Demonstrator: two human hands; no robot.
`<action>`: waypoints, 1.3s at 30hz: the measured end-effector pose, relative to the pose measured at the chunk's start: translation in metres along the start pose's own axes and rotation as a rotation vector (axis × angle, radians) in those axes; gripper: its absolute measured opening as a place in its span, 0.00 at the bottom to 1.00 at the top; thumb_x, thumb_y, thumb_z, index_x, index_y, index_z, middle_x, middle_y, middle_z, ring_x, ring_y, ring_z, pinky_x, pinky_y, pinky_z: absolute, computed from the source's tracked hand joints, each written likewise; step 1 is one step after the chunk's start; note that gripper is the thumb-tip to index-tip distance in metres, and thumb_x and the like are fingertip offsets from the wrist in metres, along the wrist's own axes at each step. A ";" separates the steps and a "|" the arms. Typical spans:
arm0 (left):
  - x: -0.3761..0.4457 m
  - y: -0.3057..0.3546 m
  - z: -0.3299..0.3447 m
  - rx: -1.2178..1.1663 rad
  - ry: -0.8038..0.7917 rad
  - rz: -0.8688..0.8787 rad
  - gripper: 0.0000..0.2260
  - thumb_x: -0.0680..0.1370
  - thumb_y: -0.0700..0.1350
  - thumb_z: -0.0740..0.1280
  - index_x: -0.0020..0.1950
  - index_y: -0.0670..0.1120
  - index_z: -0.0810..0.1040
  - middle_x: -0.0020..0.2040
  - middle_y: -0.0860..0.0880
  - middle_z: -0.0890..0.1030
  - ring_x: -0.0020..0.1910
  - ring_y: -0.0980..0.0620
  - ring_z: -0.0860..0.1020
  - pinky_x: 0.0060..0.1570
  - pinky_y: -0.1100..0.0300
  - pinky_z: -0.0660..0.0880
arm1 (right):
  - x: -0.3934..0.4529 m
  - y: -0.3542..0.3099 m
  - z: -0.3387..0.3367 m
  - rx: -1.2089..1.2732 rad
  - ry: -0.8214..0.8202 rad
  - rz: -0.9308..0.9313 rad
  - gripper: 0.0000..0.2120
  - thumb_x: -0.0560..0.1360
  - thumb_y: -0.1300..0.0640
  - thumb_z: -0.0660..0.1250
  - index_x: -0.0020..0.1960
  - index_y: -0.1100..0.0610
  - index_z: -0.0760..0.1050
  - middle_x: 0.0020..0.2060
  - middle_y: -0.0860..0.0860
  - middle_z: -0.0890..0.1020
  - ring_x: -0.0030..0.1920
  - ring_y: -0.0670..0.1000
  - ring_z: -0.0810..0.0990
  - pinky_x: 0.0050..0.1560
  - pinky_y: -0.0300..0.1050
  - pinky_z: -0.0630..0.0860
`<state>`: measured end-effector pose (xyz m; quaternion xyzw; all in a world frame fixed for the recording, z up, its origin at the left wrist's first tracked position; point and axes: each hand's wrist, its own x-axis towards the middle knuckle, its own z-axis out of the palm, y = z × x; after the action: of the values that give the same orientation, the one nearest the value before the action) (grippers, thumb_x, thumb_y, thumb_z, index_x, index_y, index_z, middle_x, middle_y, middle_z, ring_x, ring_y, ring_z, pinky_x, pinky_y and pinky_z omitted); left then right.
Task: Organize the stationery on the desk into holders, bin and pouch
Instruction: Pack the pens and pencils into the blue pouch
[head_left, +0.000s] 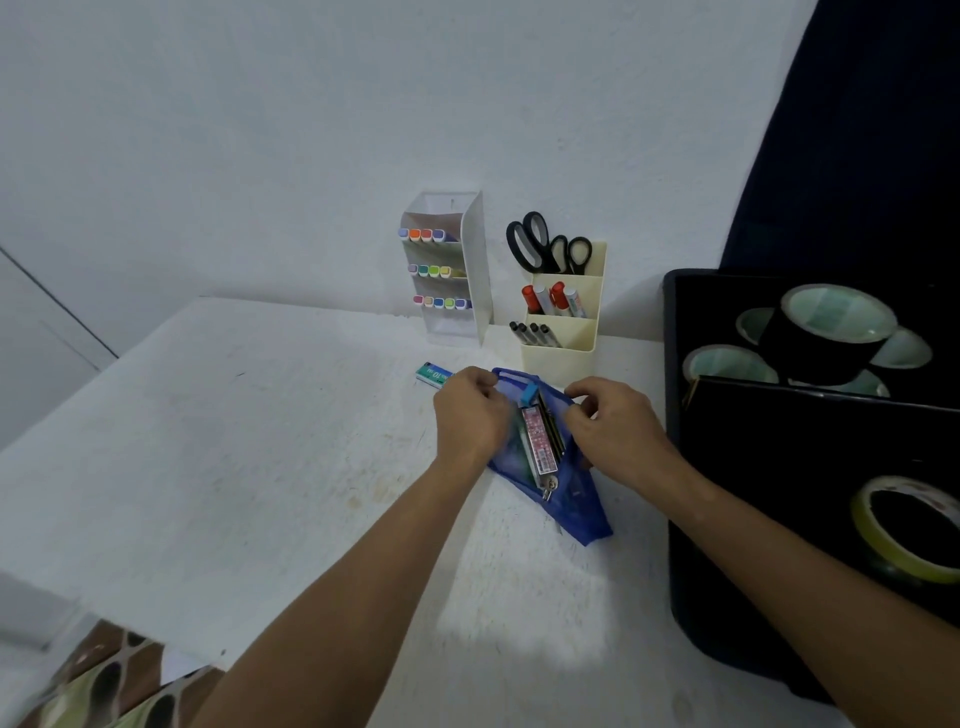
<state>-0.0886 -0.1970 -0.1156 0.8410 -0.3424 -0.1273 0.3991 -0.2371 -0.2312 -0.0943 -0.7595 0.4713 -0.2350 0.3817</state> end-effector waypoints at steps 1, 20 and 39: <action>0.004 -0.002 -0.005 0.017 0.017 0.003 0.11 0.76 0.37 0.64 0.57 0.42 0.79 0.54 0.45 0.82 0.51 0.51 0.78 0.45 0.66 0.69 | 0.000 0.001 0.000 -0.011 0.015 0.001 0.14 0.79 0.56 0.61 0.64 0.58 0.73 0.52 0.55 0.79 0.46 0.51 0.80 0.41 0.43 0.80; 0.045 -0.017 -0.020 0.457 -0.498 0.015 0.21 0.78 0.45 0.66 0.71 0.49 0.71 0.68 0.46 0.74 0.59 0.47 0.78 0.57 0.56 0.77 | 0.007 0.008 0.004 -0.062 0.056 0.010 0.14 0.80 0.55 0.59 0.64 0.56 0.73 0.57 0.56 0.74 0.51 0.49 0.75 0.43 0.40 0.75; 0.025 0.000 -0.032 0.277 -0.256 0.116 0.13 0.75 0.52 0.68 0.48 0.42 0.80 0.41 0.48 0.80 0.34 0.57 0.73 0.30 0.66 0.68 | 0.007 0.007 0.005 -0.074 0.048 0.005 0.15 0.80 0.55 0.59 0.65 0.56 0.72 0.60 0.55 0.73 0.53 0.48 0.74 0.42 0.39 0.75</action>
<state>-0.0550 -0.1958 -0.0934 0.8437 -0.4524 -0.1618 0.2393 -0.2344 -0.2372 -0.1025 -0.7661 0.4906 -0.2345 0.3426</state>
